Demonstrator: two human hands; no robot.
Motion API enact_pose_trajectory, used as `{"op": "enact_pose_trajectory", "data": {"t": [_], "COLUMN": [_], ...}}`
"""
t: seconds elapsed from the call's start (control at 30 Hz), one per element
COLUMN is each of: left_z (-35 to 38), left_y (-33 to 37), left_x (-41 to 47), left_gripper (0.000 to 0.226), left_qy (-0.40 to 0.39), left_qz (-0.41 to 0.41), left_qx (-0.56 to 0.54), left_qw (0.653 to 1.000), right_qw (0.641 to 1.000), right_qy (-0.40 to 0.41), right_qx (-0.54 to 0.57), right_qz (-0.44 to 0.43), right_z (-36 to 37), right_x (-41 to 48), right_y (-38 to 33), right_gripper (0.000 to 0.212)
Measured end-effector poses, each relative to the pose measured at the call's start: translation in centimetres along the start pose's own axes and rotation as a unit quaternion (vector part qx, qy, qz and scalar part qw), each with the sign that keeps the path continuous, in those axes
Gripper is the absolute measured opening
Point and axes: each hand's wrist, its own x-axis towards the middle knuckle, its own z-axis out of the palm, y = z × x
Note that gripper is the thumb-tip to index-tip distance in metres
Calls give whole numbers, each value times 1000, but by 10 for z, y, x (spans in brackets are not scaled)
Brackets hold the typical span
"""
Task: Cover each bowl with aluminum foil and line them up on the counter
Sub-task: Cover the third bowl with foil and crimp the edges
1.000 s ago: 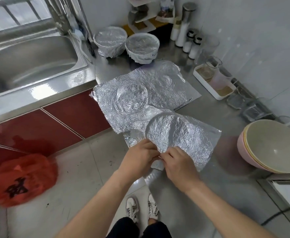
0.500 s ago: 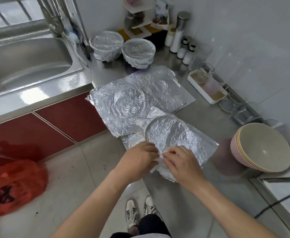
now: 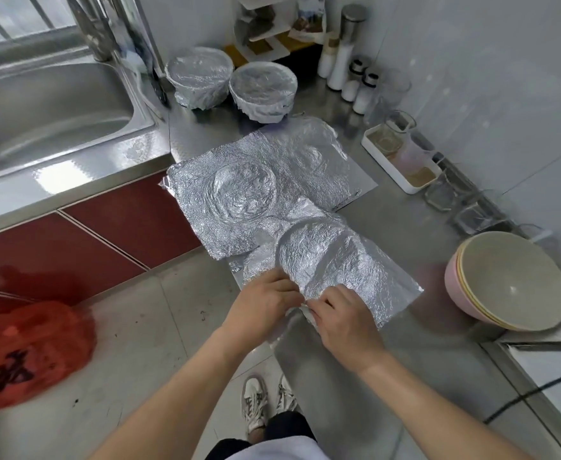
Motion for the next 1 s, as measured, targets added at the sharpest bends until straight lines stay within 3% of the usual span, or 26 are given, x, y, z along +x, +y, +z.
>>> {"op": "enact_pose_trajectory", "data": {"t": [0.17,0.4,0.7,0.87,1.0], "left_z": [-4,-6,3,-1,-4], "left_y": [-4,2,8,9,12], "left_x": [-3,-4,-2,-2,0], "left_gripper": [10,22,23,22,15], "left_qy": [-13,-1,7,3,-5], "left_qz": [-17,-20,-17,-28,-49], "left_qx": [-4,20,20,20,9], "left_qw": [1000,1000,1000,999,999], "right_qw": [999,973,983,991,995], "right_qy": [-3,-26,-59,-71,-71], "right_qx": [7,175,143,103,68], "right_qz": [37,149,97,49,22], "right_z": [3,-18,-15,-15,-16], "right_x": [2,2,0,0,-3], "right_y": [-13,3,9,12,16], "right_gripper": [10,9,7,27,26]}}
